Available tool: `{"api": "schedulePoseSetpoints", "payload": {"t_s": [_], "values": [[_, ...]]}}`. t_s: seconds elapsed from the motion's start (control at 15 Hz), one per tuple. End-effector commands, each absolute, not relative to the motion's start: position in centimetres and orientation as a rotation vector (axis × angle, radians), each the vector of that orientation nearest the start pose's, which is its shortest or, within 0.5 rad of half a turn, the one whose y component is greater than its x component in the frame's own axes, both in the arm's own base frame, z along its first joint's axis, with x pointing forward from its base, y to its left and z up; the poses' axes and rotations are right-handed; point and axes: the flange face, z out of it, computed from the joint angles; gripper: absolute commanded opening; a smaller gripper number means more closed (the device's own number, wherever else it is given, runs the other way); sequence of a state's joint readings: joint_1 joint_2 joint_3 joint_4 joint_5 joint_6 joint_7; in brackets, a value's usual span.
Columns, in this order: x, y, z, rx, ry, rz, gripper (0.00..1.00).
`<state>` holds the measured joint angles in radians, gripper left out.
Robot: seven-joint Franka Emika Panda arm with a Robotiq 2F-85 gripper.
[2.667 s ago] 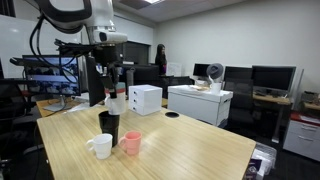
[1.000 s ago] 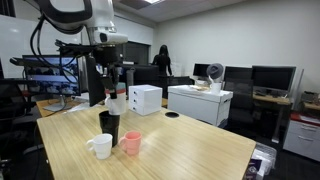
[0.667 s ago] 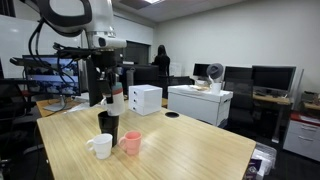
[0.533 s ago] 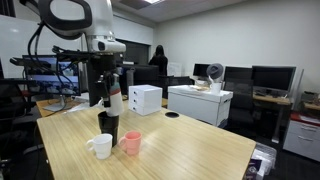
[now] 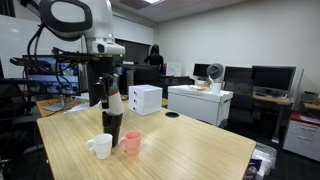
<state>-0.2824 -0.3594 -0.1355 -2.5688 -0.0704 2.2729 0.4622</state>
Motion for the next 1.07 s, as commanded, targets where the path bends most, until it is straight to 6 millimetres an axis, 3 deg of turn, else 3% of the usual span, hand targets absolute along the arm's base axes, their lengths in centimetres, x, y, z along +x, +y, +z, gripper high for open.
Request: {"api": "schedulePoseSetpoints", "payload": {"t_s": [0.0, 0.13, 0.33, 0.47, 0.6, 1.0], "values": [[38.1, -16.7, 39.2, -2.9, 1.225, -0.059, 0.07], [38.1, -16.6, 39.2, -2.899, 1.227, -0.037, 0.01], [37.9, -16.5, 39.0, -2.904, 1.222, 0.012, 0.02], [37.7, -16.4, 39.0, -2.913, 1.205, 0.027, 0.33], [37.6, -16.1, 39.9, -2.92, 1.185, 0.021, 0.45], [38.1, -16.0, 45.4, -2.94, 1.105, -0.059, 0.88]]}}
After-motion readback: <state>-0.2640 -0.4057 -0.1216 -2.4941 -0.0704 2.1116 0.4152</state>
